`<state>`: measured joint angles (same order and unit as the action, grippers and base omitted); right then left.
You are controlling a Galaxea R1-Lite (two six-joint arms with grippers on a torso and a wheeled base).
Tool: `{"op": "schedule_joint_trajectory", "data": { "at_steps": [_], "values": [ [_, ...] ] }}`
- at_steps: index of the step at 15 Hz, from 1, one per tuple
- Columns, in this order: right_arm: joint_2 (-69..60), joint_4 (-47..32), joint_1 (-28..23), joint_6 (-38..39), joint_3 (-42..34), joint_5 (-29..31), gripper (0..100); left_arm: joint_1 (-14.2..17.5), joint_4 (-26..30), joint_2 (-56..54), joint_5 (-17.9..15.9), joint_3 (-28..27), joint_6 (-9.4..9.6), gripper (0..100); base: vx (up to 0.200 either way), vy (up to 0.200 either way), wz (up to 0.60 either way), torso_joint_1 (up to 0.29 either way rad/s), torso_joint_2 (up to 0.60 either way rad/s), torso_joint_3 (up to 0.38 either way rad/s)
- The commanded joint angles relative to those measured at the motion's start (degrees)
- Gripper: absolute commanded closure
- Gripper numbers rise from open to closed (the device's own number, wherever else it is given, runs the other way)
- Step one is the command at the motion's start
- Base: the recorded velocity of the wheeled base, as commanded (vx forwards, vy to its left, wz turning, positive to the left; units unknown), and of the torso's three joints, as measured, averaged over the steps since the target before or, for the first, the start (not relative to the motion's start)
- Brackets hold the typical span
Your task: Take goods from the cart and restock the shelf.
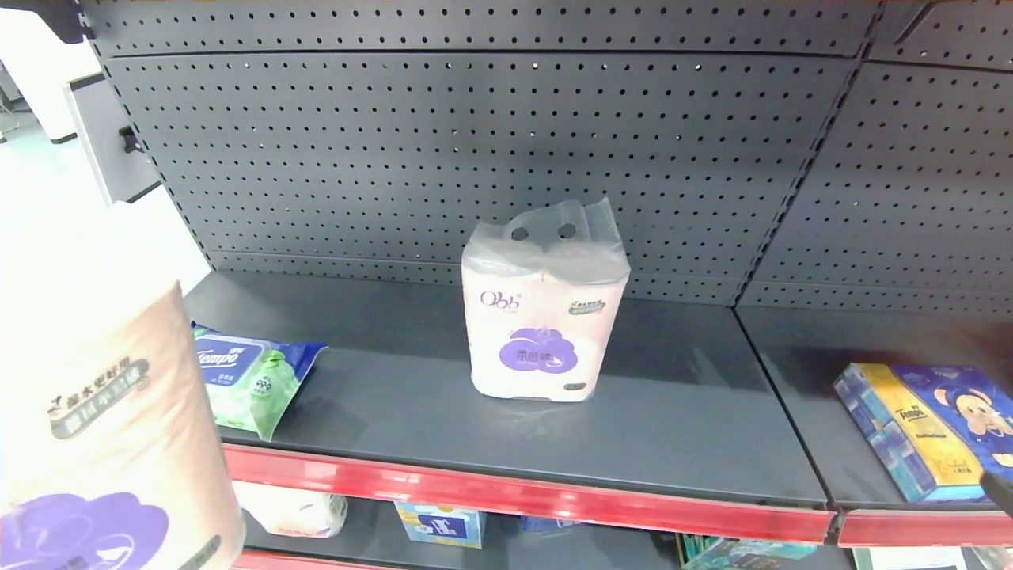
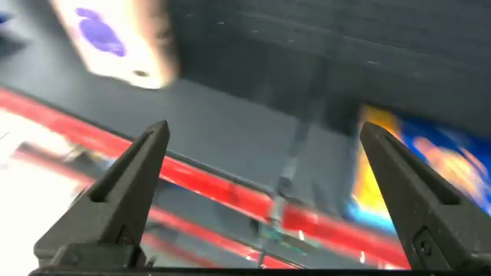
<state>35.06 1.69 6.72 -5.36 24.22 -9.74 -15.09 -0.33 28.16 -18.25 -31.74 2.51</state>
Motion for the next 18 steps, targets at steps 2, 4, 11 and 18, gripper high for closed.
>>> {"op": "schedule_joint_trajectory", "data": {
  "at_steps": [2, 4, 11, 18],
  "values": [
    [25.85, 5.60, 8.75, -0.70, 11.64, -7.93, 0, -0.11, -0.55, 6.12, -2.14, 0.19, -0.05, 100, 0.000, 0.000, 0.00, 0.000, 0.00, 0.000],
    [37.10, 8.15, 9.10, -2.19, 16.12, -14.61, 0, 0.06, -0.46, 7.35, -2.14, 0.28, 0.04, 100, 0.000, 0.000, 0.00, 0.000, 0.00, 0.000],
    [58.72, 23.88, 10.51, -5.10, 23.68, -25.42, 0, 0.06, -0.46, 7.87, -2.14, -0.42, -0.93, 100, 0.000, 0.000, 0.00, 0.000, 0.00, 0.000],
    [65.75, 23.88, 10.51, -7.73, 30.62, -32.01, 0, 0.15, -0.37, 8.49, -0.30, -1.30, -0.84, 100, 0.000, 0.000, 0.00, 0.000, 0.00, 0.000]
  ]
}}
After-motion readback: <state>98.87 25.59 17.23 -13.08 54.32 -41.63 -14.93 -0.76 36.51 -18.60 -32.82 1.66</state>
